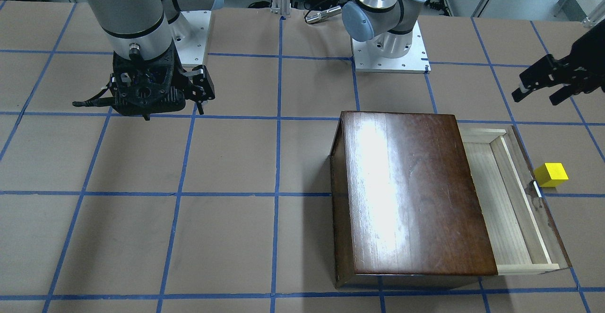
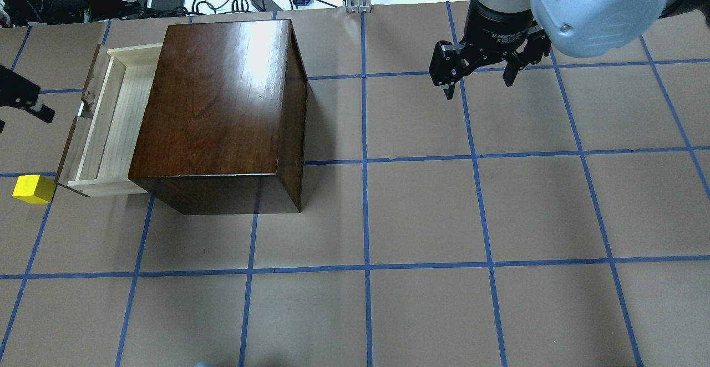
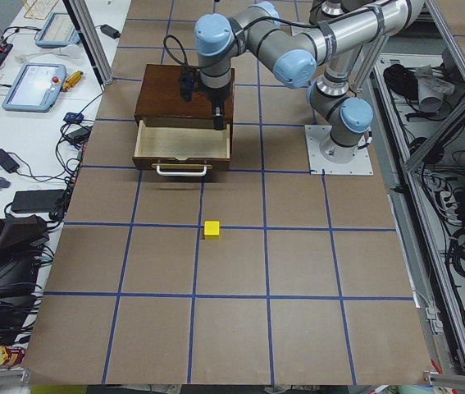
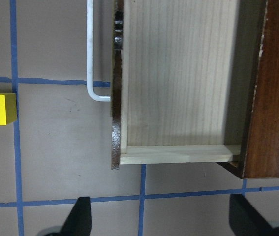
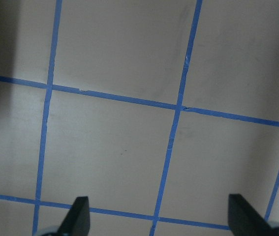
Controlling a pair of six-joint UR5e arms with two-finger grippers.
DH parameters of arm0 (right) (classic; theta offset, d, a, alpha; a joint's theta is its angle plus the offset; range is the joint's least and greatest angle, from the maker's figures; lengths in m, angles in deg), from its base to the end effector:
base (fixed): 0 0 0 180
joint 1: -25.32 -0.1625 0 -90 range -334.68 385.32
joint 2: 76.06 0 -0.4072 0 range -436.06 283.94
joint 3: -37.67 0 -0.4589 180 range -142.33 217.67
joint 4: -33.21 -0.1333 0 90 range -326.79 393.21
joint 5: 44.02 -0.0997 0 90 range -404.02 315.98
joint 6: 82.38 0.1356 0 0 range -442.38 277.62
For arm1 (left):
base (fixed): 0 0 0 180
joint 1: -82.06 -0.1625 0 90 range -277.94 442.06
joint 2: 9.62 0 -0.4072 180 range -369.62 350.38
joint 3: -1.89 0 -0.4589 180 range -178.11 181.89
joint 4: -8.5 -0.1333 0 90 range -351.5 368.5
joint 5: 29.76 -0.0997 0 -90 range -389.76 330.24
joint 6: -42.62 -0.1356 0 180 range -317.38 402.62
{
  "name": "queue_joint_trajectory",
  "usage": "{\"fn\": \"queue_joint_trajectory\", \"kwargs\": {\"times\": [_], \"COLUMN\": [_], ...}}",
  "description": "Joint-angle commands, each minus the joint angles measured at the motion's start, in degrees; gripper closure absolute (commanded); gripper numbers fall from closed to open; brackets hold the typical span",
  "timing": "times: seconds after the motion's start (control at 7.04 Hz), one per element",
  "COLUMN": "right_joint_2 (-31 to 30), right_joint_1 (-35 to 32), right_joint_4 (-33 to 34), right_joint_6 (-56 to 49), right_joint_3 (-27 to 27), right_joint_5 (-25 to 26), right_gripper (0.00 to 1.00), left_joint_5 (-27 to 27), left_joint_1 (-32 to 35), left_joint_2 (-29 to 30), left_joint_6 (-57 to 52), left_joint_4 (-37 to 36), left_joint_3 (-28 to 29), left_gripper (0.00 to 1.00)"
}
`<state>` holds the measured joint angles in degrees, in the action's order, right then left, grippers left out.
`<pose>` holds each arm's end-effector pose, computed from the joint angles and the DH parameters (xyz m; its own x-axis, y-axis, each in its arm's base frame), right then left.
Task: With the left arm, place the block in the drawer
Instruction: 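Release the handle and raise the left gripper above the cabinet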
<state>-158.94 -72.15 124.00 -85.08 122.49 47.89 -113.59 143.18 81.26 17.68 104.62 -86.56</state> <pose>0.2065 -0.5842 0.4135 -0.9837 -0.1772 0.0323 -0.1765 0.9841 0.0216 0.1369 -0.5544 0.4313 -0.9876 -0.0759 0.1371 -0.0709 0.9966 0.0410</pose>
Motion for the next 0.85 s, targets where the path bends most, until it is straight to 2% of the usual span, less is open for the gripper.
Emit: {"fn": "queue_joint_trajectory", "kwargs": {"times": [0.0, 0.28, 0.71], "right_joint_2": [0.0, 0.0, 0.0], "right_joint_1": [0.0, 0.0, 0.0], "right_joint_4": [0.0, 0.0, 0.0], "right_joint_6": [0.0, 0.1, 0.1], "right_joint_3": [0.0, 0.0, 0.0], "right_joint_5": [0.0, 0.0, -0.1], "right_gripper": [0.0, 0.0, 0.0], "left_joint_5": [-4.4, -4.9, -6.7], "left_joint_1": [12.2, 21.5, 25.4], "left_joint_2": [1.3, 2.1, 2.1], "left_joint_6": [15.0, 19.7, 21.2], "left_joint_4": [-2.0, -7.8, -8.8], "left_joint_3": [2.2, 1.4, 0.7], "left_gripper": [0.0, 0.0, 0.0]}}
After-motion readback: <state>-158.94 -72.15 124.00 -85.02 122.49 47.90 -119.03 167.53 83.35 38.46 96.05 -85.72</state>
